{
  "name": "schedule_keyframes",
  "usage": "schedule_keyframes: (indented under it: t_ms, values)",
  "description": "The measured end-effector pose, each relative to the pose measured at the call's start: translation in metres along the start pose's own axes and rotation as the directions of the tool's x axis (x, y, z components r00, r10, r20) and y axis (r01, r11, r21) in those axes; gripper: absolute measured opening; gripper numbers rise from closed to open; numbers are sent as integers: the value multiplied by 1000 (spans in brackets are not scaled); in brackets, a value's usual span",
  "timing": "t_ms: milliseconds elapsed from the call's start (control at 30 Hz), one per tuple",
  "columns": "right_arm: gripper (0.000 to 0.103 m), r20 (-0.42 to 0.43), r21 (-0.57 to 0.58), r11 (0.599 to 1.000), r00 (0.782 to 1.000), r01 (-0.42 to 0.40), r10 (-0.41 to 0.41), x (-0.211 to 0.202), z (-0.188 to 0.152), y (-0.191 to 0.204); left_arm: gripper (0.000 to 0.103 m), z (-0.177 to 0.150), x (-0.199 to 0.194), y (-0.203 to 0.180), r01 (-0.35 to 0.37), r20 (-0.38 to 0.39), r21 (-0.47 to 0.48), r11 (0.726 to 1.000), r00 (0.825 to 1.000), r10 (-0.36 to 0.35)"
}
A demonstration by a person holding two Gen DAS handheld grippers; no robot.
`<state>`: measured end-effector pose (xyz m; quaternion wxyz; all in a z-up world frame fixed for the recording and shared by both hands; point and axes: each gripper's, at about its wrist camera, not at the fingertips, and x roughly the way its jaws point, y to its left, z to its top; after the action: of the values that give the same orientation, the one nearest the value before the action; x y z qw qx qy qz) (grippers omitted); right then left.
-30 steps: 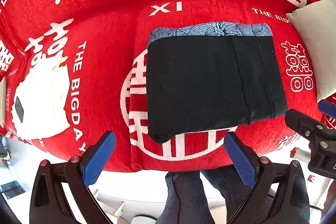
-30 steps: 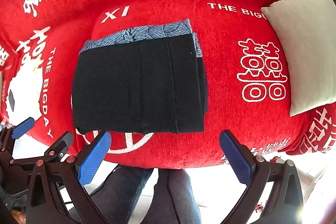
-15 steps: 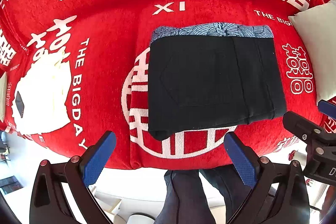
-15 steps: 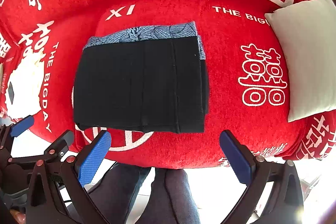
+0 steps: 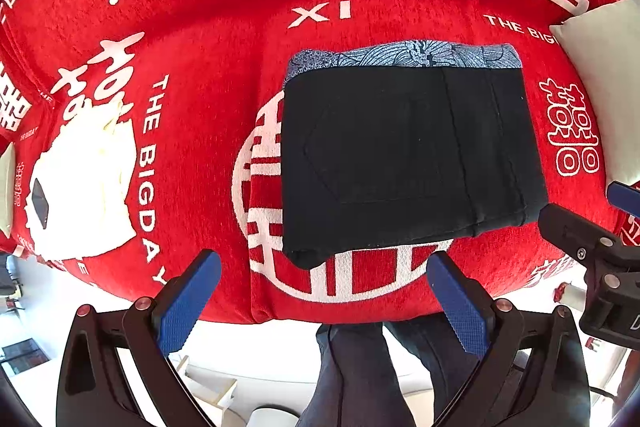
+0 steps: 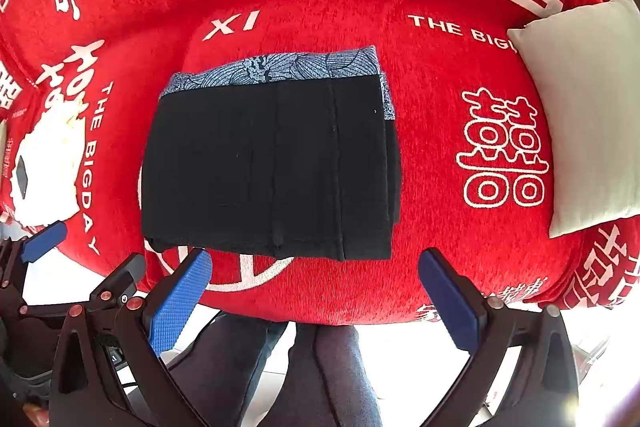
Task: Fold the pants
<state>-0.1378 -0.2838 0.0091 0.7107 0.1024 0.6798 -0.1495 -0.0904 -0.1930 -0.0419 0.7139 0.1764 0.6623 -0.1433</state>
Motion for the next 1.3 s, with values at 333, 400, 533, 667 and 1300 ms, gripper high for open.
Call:
schedule_keyframes:
  t_ms: [333, 400, 533, 667, 1300]
  values:
    - [103, 0, -7, 1000, 1000, -5, 5, 0, 0, 1, 103, -1, 0, -1, -8, 5, -2, 1000, 1000, 8]
    - [103, 1, -8, 1000, 1000, -5, 5, 0, -1, 1, 103, -2, -1, -1, -9, 5, -1, 1000, 1000, 9]
    - [103, 0, -6, 1000, 1000, -6, 5, 0, -1, 0, 103, -2, -1, -1, -12, 4, -5, 1000, 1000, 12]
    - [103, 1, -7, 1000, 1000, -6, 6, 0, -1, 0, 103, -2, -1, -1, -13, 8, -11, 1000, 1000, 13]
    - [103, 1, -11, 1000, 1000, -6, 6, -1, -2, 1, 103, -4, 0, -2, -7, 7, -30, 1000, 1000, 7]
